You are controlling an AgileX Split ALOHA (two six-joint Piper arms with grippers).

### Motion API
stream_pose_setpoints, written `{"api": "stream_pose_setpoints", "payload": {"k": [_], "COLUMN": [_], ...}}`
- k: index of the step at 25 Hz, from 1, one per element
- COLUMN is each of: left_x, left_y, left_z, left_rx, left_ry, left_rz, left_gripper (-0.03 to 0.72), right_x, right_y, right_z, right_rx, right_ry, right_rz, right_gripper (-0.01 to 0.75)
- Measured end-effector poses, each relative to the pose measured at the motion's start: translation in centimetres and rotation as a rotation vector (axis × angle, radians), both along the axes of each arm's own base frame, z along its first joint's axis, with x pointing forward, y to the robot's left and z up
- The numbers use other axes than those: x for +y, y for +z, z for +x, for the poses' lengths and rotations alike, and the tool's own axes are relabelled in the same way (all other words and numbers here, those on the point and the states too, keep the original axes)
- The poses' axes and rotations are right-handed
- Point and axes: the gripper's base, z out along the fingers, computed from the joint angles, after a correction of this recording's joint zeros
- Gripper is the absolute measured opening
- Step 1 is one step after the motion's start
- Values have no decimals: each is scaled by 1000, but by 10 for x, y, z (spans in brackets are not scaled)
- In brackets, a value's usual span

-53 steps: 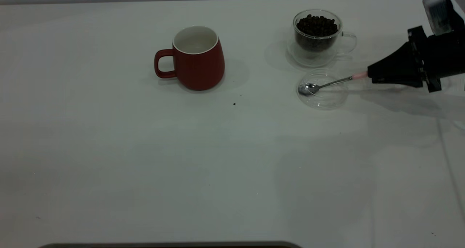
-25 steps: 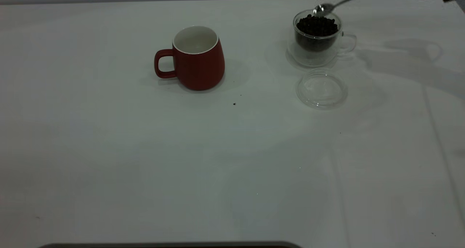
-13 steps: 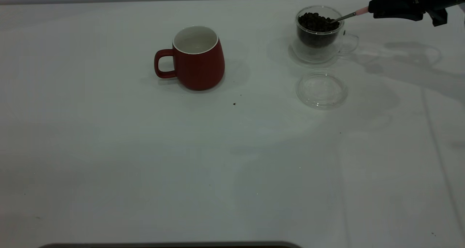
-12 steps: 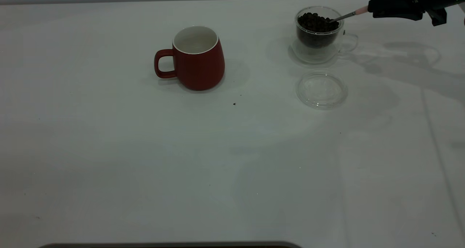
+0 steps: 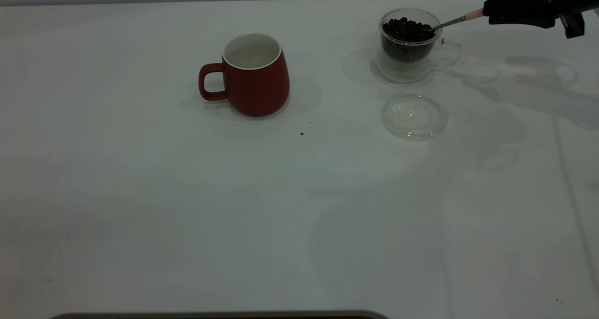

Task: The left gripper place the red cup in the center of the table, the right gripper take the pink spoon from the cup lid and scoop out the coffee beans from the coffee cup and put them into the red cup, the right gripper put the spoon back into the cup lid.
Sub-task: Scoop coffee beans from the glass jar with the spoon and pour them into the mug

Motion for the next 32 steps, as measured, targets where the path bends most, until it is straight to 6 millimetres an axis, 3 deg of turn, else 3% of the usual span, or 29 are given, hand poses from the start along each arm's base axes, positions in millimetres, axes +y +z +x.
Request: {"api": "stream_pose_setpoints", "payload": {"k": [32], "left_x": [0], "left_y": [0], "left_z": [0], "left_rx": [0], "left_ry": [0], "left_rz": [0], "left_gripper": [586], "right_x": [-21], "right_y": [8], "right_z": [-6], "right_rx": [105], "right_ry": [-96], "right_rz": [217], "right_gripper": [110]}}
